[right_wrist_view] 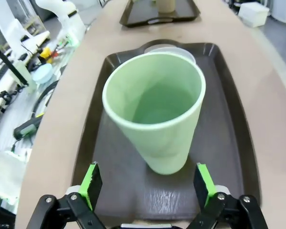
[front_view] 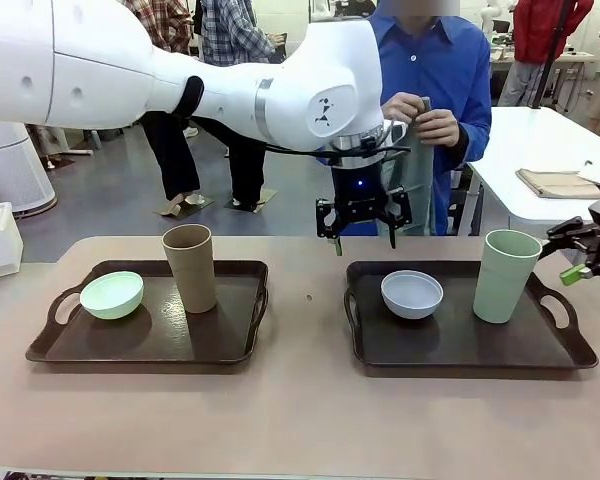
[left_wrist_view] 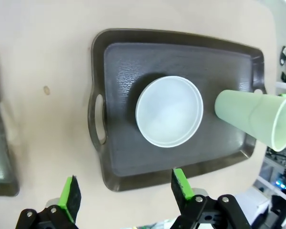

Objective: Set up a tray with a mat and arrange the tableware.
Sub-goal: Pick up the Picnic Bowl and Reusable plastic cup from the Handle tray in front of the human's position and hold them in the air.

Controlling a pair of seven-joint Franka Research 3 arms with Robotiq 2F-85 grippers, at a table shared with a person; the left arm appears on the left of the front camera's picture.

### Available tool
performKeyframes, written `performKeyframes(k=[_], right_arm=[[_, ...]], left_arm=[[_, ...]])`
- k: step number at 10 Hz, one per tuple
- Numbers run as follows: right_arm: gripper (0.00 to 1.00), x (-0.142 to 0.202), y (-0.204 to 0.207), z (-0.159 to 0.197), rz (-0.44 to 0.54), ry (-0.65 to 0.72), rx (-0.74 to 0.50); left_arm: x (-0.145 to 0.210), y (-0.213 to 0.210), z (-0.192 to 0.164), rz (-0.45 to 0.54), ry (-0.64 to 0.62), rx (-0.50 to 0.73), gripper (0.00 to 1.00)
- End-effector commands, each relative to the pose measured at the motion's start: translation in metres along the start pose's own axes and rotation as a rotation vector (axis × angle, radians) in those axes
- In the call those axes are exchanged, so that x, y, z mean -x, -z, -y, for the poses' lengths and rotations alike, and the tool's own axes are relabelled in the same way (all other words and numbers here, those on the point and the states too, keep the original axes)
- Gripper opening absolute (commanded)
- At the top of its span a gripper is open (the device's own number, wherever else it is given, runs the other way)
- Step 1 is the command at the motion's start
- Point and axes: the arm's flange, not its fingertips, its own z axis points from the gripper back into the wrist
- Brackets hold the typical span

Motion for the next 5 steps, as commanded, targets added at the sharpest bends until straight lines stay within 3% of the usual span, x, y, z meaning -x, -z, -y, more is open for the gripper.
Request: performKeyframes(k=[1, 5], right_arm=[[1.0, -0.016, 0.022, -0.002, -0.028, -0.036, 0.035], [1.0, -0.018, 0.051, 0.011, -0.072, -0.018, -0.035]], left_arm=[[-0.002, 0.014, 0.007, 0.036, -0.03, -0.019, 1.0], [-0.01, 0.048, 0.023, 0.019, -0.001, -0.089, 1.0]])
